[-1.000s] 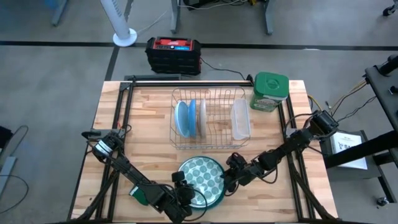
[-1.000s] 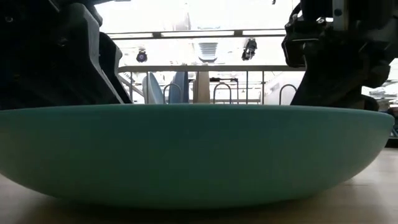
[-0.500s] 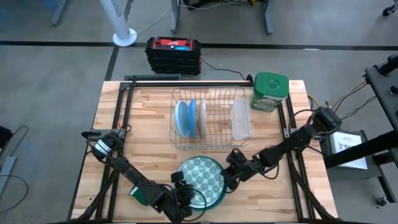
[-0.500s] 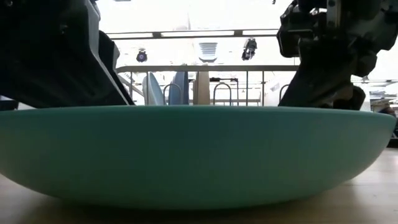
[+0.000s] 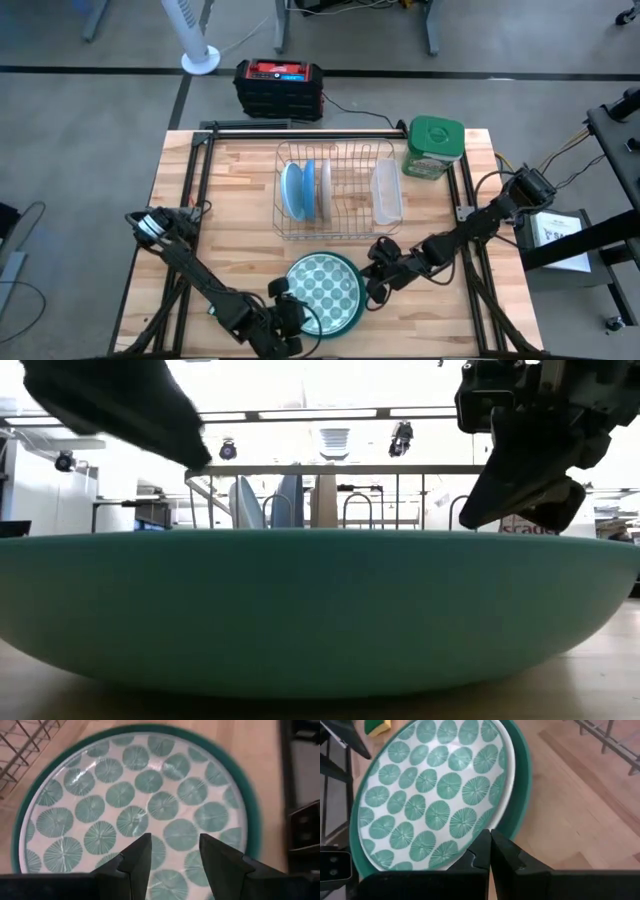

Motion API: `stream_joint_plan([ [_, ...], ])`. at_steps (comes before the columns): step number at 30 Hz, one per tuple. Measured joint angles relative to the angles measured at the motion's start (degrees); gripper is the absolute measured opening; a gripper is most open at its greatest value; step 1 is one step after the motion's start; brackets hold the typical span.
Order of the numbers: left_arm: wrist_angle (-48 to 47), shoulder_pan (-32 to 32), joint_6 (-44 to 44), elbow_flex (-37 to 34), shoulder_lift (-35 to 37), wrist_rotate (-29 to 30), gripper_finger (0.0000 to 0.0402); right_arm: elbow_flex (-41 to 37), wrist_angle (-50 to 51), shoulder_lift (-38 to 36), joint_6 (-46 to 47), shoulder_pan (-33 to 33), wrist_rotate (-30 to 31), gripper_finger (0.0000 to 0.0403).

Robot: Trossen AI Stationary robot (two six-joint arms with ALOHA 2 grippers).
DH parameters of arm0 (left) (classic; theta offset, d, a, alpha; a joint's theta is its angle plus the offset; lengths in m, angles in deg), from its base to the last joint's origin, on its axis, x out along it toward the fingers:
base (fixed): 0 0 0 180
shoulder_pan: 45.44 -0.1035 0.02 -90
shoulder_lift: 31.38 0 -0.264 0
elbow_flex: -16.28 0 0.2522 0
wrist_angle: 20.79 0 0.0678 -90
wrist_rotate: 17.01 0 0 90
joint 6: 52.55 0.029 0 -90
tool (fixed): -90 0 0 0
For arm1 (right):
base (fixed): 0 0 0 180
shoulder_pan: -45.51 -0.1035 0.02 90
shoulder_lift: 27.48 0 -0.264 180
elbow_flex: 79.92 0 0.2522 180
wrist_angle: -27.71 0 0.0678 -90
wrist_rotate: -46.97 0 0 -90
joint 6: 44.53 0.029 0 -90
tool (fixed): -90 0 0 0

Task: Sort dishes
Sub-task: Put the green patterned plate in the dish rack

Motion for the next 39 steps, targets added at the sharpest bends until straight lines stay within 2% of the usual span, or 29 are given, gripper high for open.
stream_joint_plan([
  [10,-6.4,0.2,-6.6,-0.1,0.3,-1.7,0.0156,0.0,-0.7,0.1,1.9,-0.1,-0.3,0.0001],
  [29,-4.7,-0.8,-10.9,0.0,-7.1,-1.1,0.0156,0.0,-3.8,0.2,4.0,-1.0,-0.8,0.0001],
  [33,-4.5,-1.0,-10.9,0.0,-7.4,-0.7,0.0156,0.0,-3.6,0.2,3.1,-1.0,-0.8,0.0023],
  [39,-4.5,-1.1,-10.6,0.0,-7.4,-0.4,0.0156,0.0,-3.5,0.2,3.1,-1.0,-0.7,0.0088],
])
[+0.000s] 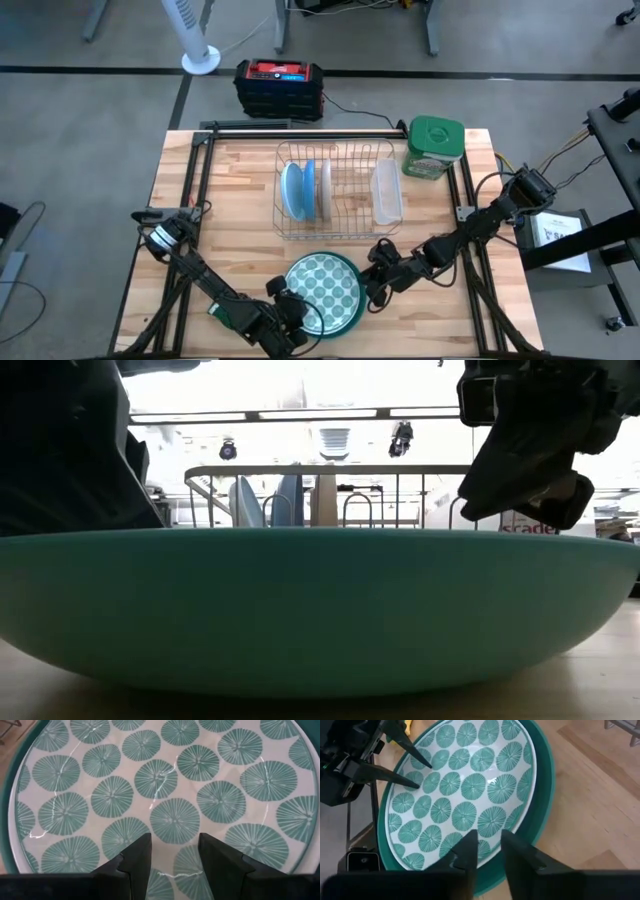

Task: Sort dishes
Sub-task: Put the green patterned plate in the dish rack

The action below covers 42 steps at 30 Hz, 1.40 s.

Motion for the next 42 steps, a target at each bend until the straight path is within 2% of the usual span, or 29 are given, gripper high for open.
stream_joint_plan([
  [5,0.3,0.0,1.2,-0.1,-0.1,2.0,0.0156,0.1,-0.6,2.8,1.8,0.0,0.0,0.0131],
  [10,1.0,-0.3,2.1,-0.2,-0.2,2.1,0.0156,0.1,-0.9,4.9,3.3,0.0,0.2,0.0154],
  [22,5.0,-0.9,3.8,-0.2,-2.5,5.1,0.0156,0.0,-2.9,5.5,2.3,0.0,0.6,0.0159],
  [30,5.5,-1.1,4.7,-0.2,-2.5,5.5,0.0156,0.0,-2.7,5.5,0.5,0.4,3.5,0.0130],
  [42,6.7,-1.2,6.4,-0.3,-2.5,6.4,0.0156,0.2,-4.6,9.3,-1.6,2.2,4.8,0.0011],
])
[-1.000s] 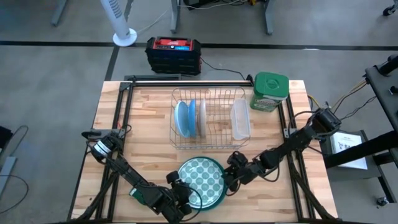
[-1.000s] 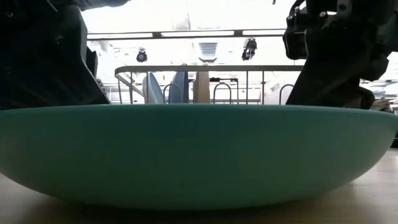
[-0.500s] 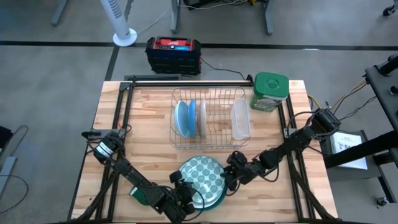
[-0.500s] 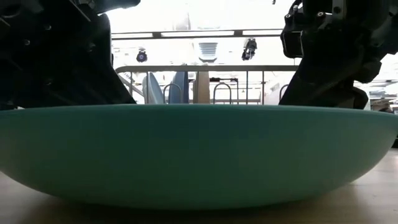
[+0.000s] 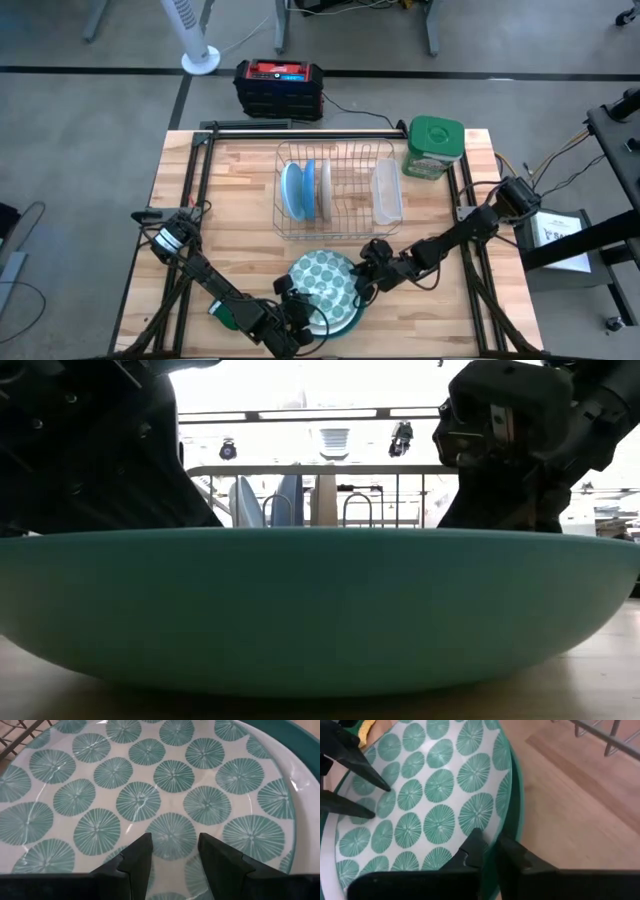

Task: Sort dishes
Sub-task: Put the green patterned plate in the dish rack

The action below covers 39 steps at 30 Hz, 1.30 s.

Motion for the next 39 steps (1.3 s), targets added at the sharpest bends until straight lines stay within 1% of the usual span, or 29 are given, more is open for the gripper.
stream_joint_plan([
  [4,0.1,0.0,0.2,0.0,0.1,0.4,0.0156,-0.1,1.0,-1.3,-2.4,0.0,0.6,0.0006],
  [8,-0.5,0.1,0.5,-0.1,0.8,0.4,0.0156,-0.2,1.5,-3.0,-5.8,-0.2,2.8,0.0002],
  [11,-2.6,0.5,0.6,0.7,1.5,0.1,0.0156,-0.2,1.5,-3.8,-8.1,-0.3,3.8,0.0001],
  [16,-10.3,1.7,0.2,4.2,3.1,-0.7,0.0156,-0.2,1.5,-4.3,-12.4,-0.3,4.8,0.0000],
  [20,-15.6,3.0,-0.4,7.8,4.7,-0.5,0.0156,-0.1,1.5,-4.3,-13.1,-0.3,4.9,0.0000],
  [26,-21.6,4.6,-1.8,13.5,5.0,0.2,0.0156,0.8,1.7,-4.3,-13.7,-1.1,5.6,0.0000],
  [29,-29.0,5.8,-8.0,16.4,5.2,1.7,0.0156,1.0,1.7,-4.3,-13.9,-1.7,6.7,0.0001],
  [32,-38.9,7.2,-19.0,18.1,5.2,2.7,0.0156,1.3,1.7,-4.3,-14.5,-2.9,8.8,0.0001],
  [35,-46.6,9.0,-30.9,18.4,5.2,6.8,0.0157,1.6,1.7,-4.3,-15.9,-4.0,11.3,0.0001],
  [37,-49.9,10.0,-37.8,17.9,5.2,8.8,0.0160,1.9,1.7,-4.3,-17.3,-4.4,12.4,0.0001],
  [39,-50.6,10.7,-42.0,17.2,5.3,9.4,0.0169,2.3,1.6,-4.3,-18.8,-4.5,12.7,0.0001],
])
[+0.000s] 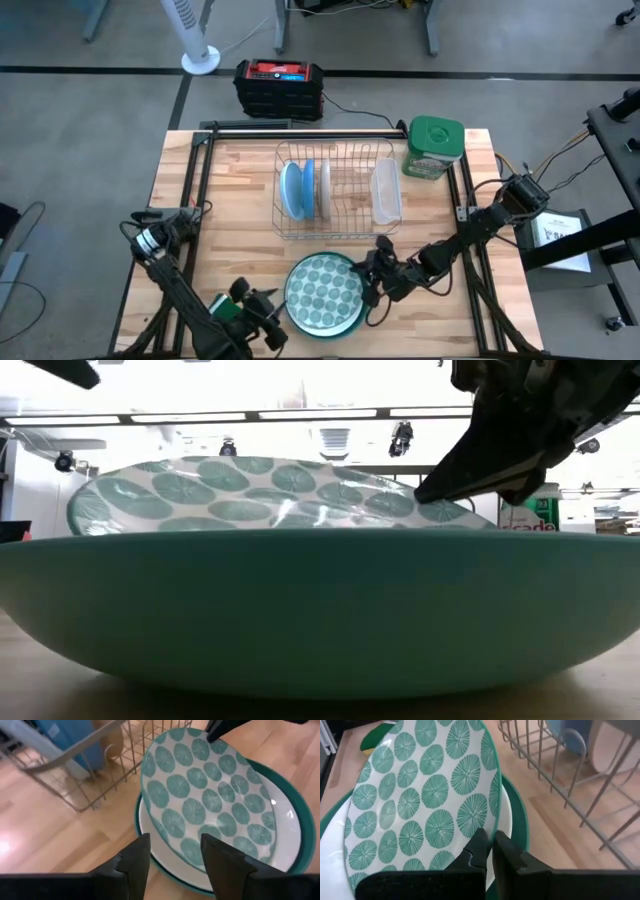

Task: Sort dishes
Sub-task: Put the green patterned plate in the dish rack

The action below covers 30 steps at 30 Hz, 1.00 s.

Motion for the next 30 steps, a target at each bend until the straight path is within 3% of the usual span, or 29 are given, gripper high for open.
stream_joint_plan([
  [11,4.7,-0.1,-5.3,-5.8,-0.1,1.7,0.0243,2.7,-0.1,0.0,-11.0,-0.4,3.3,0.0001],
  [17,11.1,-0.1,-4.1,-10.2,-0.2,7.5,0.0246,3.2,-0.1,0.0,-14.8,-0.5,5.1,0.0001],
  [30,23.3,-1.9,-0.8,-17.6,-0.2,8.9,0.0246,3.2,-0.2,0.0,-17.9,-0.5,5.8,0.0002],
])
